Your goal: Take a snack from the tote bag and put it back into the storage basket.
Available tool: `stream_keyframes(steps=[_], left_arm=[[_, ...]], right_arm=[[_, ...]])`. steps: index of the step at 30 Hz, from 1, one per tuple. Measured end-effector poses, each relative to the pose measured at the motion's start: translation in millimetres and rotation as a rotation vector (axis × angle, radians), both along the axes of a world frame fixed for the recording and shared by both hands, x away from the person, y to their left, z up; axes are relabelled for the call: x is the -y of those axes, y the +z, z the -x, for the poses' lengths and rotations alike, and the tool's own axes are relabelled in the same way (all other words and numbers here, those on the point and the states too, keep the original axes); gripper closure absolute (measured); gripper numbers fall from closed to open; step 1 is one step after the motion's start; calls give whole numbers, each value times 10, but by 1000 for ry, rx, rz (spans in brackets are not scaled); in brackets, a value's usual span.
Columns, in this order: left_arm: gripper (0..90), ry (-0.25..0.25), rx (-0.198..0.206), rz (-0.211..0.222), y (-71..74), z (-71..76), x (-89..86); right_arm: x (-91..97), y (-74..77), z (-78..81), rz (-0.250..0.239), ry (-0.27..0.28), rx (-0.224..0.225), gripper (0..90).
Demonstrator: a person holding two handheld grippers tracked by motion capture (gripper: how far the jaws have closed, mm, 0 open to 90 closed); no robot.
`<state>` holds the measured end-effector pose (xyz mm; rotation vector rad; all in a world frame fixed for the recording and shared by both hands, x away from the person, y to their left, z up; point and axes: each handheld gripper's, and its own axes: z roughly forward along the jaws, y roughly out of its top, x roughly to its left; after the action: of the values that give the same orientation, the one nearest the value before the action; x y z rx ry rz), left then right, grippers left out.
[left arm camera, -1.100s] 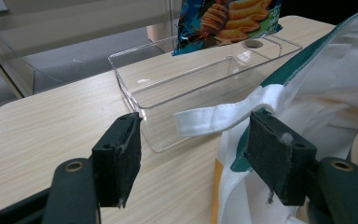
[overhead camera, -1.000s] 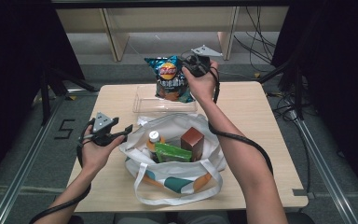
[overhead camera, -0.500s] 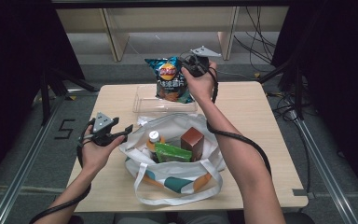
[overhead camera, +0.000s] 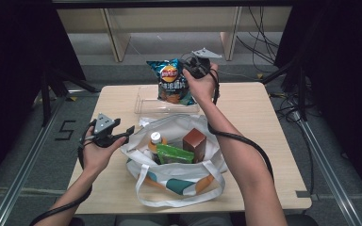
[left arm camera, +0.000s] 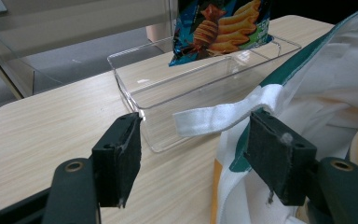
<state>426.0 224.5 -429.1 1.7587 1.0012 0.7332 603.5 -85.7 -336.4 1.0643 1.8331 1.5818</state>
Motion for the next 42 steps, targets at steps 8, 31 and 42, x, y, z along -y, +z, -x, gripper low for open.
stream_keyframes(steps=[8,31,42], left_arm=[[347,4,-1,-3,6,8,0],[346,-3,4,-7,18,22,20],[346,-4,6,-8,21,23,18]], right_arm=[[-30,-46,-25,1,-2,-5,890],[-31,-162,-101,-8,-25,-31,890],[-65,-166,-125,-23,-20,-38,890]])
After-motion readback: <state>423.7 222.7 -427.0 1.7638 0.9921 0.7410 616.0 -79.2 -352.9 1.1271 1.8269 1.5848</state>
